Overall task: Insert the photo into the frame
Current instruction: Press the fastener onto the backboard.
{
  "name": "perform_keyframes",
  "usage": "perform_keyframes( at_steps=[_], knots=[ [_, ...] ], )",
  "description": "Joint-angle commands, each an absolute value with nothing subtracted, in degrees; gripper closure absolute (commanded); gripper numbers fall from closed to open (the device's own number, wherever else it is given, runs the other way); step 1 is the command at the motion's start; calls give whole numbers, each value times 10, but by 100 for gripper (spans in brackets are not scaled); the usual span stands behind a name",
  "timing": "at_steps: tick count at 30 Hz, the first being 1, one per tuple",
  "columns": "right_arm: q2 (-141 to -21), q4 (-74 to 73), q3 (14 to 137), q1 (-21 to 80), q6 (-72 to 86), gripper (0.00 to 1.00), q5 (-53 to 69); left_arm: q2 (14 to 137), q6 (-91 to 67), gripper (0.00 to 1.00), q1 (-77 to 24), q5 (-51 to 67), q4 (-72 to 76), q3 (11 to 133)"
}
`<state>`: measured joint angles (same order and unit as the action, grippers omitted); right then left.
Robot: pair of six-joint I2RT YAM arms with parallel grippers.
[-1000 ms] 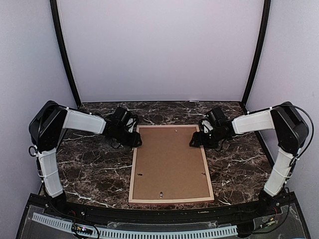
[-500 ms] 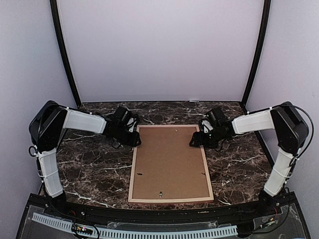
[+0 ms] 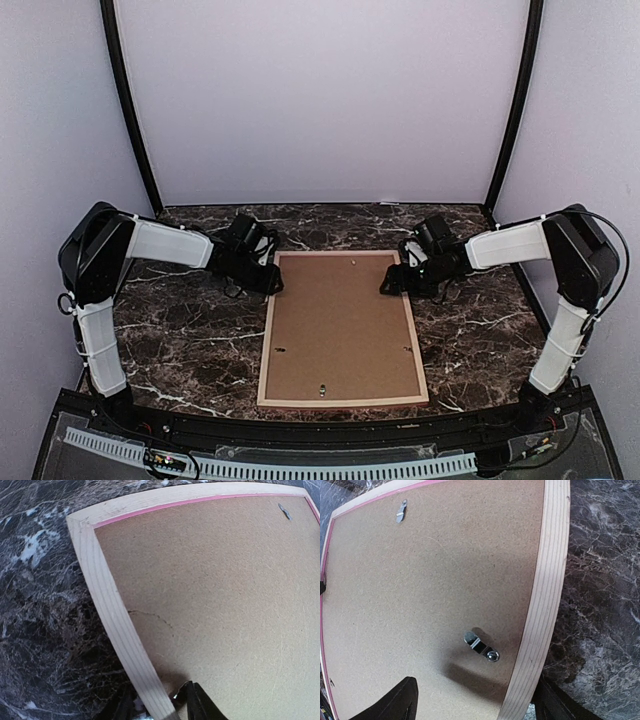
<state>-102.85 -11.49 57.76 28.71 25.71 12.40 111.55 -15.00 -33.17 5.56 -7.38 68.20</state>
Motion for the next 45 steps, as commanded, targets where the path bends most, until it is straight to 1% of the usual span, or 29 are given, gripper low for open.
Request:
perform_keyframes(
  at_steps=[1, 2, 4, 5, 6, 8, 13, 15, 17, 20, 28, 35, 38, 45],
  knots=[
    [-1052, -124, 559, 285, 255, 19, 130, 1114, -146, 52, -334, 70, -103, 677],
    [-1051, -124, 559, 285, 255, 19, 129, 1112, -148, 50, -334, 69, -100, 676],
    [-1046, -126, 558, 286, 255, 19, 128, 1103, -152, 40, -333, 69, -97, 673],
    [-1044, -127, 558, 286, 255, 19, 127, 1101, -153, 37, -333, 67, -96, 672],
    [-1043, -128, 557, 286, 255, 19, 126, 1095, -156, 32, -332, 67, -96, 671],
    [-1037, -130, 557, 286, 254, 19, 123, 1087, -161, 27, -332, 61, -99, 670],
    [-1025, -138, 558, 286, 252, 19, 105, 1065, -170, 25, -332, 68, -98, 660],
    [-1023, -142, 561, 286, 250, 19, 94, 1061, -174, 26, -332, 73, -101, 658],
    [-1024, -145, 564, 286, 248, 19, 89, 1060, -175, 29, -332, 75, -104, 656],
    [-1026, -145, 567, 286, 248, 19, 89, 1060, -179, 37, -332, 85, -105, 647],
    [-1032, -153, 582, 286, 243, 20, 69, 1052, -192, 48, -334, 95, -93, 613],
    [-1042, -161, 605, 285, 232, 20, 33, 1051, -201, 60, -339, 92, -93, 608],
    [-1056, -164, 618, 286, 226, 21, 19, 1051, -216, 63, -343, 88, -89, 605],
    [-1084, -162, 640, 286, 218, 24, 24, 1058, -245, 66, -350, 81, -78, 601]
  ],
)
